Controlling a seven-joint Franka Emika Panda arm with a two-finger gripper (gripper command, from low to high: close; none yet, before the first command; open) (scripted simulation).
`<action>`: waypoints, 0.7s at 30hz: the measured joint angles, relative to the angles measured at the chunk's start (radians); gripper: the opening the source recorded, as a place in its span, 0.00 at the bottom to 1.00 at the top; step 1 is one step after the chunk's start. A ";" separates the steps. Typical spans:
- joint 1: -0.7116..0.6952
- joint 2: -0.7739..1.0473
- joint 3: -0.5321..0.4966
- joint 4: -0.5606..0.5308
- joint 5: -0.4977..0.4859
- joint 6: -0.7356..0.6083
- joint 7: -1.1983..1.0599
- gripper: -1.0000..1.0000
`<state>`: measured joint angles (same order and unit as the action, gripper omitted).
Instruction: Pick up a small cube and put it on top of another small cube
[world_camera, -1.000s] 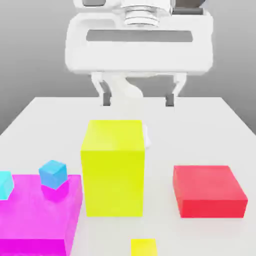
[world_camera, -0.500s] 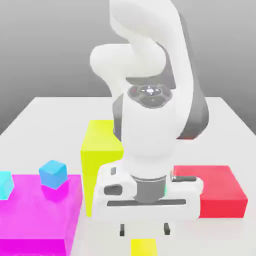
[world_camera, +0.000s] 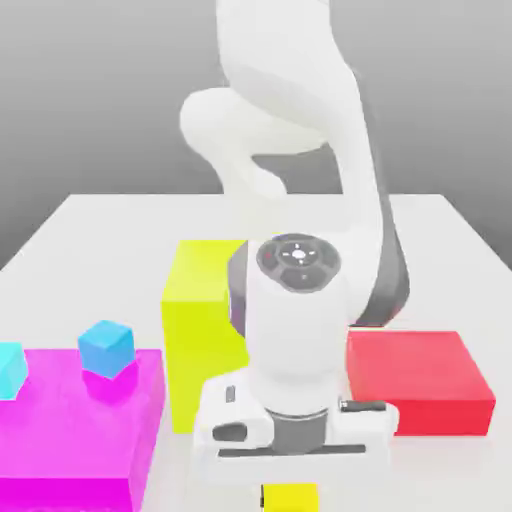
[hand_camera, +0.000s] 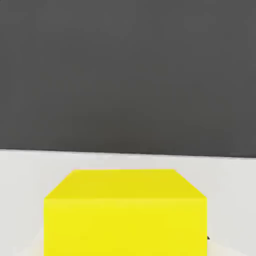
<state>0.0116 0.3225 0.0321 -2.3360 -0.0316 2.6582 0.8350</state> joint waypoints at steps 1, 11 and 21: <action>-0.020 -0.024 -0.021 -0.002 -0.003 -0.023 -0.006 0.00; -0.304 -0.253 -0.256 -0.012 0.000 -0.237 -0.107 0.00; -0.495 -0.235 -0.262 -0.053 0.069 -0.184 -0.201 1.00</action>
<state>-0.4830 0.0879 -0.2294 -2.3892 0.0376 2.4742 0.6338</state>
